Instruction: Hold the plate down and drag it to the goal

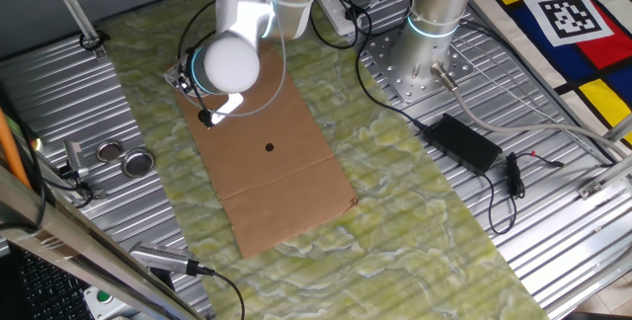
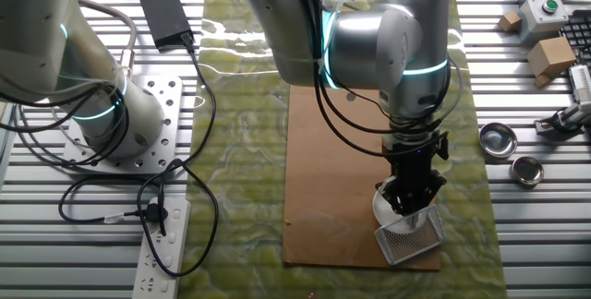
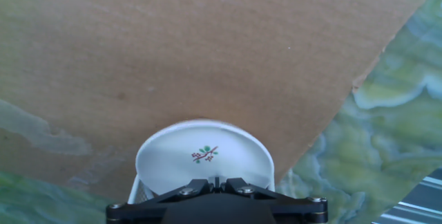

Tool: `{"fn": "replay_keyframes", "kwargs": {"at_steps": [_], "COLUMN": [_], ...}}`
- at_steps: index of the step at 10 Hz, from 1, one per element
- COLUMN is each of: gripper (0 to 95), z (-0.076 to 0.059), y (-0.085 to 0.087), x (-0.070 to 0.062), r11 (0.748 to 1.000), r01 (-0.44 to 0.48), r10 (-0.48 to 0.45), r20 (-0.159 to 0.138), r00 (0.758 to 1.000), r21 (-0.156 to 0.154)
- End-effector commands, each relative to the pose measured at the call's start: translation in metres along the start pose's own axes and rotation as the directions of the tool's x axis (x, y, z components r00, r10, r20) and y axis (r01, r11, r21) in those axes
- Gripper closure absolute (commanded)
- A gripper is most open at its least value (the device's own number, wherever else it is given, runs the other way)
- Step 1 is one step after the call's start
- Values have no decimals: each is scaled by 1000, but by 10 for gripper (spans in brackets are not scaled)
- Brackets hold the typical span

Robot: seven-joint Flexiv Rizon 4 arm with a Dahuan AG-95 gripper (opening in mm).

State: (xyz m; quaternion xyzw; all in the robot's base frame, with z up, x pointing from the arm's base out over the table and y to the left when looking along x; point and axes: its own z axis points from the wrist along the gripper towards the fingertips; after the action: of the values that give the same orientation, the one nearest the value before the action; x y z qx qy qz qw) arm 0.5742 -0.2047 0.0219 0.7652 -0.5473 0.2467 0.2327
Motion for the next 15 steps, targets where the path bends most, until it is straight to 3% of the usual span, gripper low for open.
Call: {"fn": "replay_keyframes", "kwargs": {"at_steps": [1,15], "gripper": [950,950], "z": [-1,-4], "y": [0,0], "x": [0,-1], "r11": [1000,999], "r01": [-13,-19], "r10": [13,20], "r20": [7,34], "r00": [1000,999], "r21": [-9,-43]}}
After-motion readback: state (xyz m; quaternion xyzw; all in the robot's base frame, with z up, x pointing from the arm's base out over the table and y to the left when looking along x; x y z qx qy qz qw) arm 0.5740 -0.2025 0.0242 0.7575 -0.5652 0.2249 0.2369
